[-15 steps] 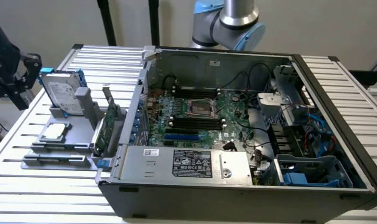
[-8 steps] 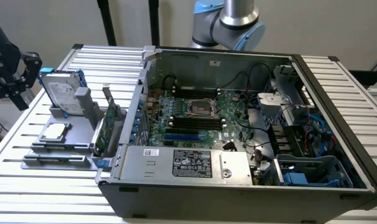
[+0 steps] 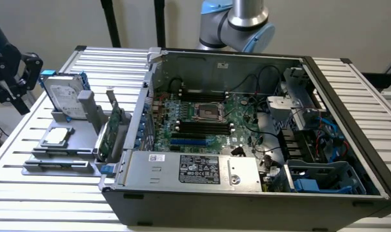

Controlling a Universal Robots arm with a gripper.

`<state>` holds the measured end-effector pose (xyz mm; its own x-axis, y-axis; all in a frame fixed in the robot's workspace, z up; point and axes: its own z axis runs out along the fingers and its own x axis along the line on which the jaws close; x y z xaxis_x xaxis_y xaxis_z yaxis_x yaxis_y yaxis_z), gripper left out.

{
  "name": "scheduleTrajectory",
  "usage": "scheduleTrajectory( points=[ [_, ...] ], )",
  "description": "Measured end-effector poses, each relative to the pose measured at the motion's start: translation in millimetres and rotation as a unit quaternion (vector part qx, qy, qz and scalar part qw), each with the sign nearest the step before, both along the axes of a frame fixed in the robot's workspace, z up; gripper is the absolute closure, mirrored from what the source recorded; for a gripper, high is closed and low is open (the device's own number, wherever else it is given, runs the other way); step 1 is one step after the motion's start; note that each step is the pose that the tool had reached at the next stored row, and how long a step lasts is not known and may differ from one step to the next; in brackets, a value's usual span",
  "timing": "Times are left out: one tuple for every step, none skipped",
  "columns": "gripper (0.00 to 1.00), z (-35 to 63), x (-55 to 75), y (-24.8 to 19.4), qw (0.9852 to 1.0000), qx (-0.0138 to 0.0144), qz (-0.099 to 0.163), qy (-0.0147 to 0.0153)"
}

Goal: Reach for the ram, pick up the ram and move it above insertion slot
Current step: 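Pick up the ram and move it above insertion slot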

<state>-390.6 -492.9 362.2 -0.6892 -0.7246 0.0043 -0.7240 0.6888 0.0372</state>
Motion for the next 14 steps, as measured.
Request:
scheduleTrajectory(
  points=[
    [0.89, -0.1, 0.0, 0.0, 1.0, 0.0, 0.009, 0.0],
    [0.89, -0.2, 0.0, 0.0, 0.9998, 0.0, 0.018, 0.0],
    [0.89, -0.3, 0.0, 0.0, 0.9996, 0.0, 0.027, 0.0],
    [0.89, -0.4, 0.0, 0.0, 0.9993, 0.0, 0.036, 0.0],
    [0.89, -0.5, 0.1, 0.0, 0.999, 0.0, 0.045, -0.0001],
    [0.89, -0.6, 0.0, 0.0, 0.9985, 0.0, 0.054, -0.0001],
    [0.89, -0.7, 0.0, 0.0, 0.998, 0.0, 0.063, -0.0001],
    [0.89, -0.8, 0.0, 0.0, 0.9974, -0.0001, 0.072, -0.0002],
    [0.89, -1.0, 0.1, -0.1, 0.9967, -0.0001, 0.081, -0.0004],
    [0.89, -1.1, 0.1, 0.0, 0.9959, 0.0, 0.091, -0.0006],
    [0.89, -1.2, 0.1, 0.0, 0.995, -0.0001, 0.1, -0.0007],
    [0.89, -1.4, 0.0, 0.0, 0.9941, -0.0001, 0.109, -0.0009],
    [0.89, -1.5, 0.1, 0.0, 0.993, -0.0001, 0.118, -0.0011],
    [0.89, -1.7, 0.1, 0.0, 0.9919, -0.0002, 0.127, -0.0015]
  ],
)
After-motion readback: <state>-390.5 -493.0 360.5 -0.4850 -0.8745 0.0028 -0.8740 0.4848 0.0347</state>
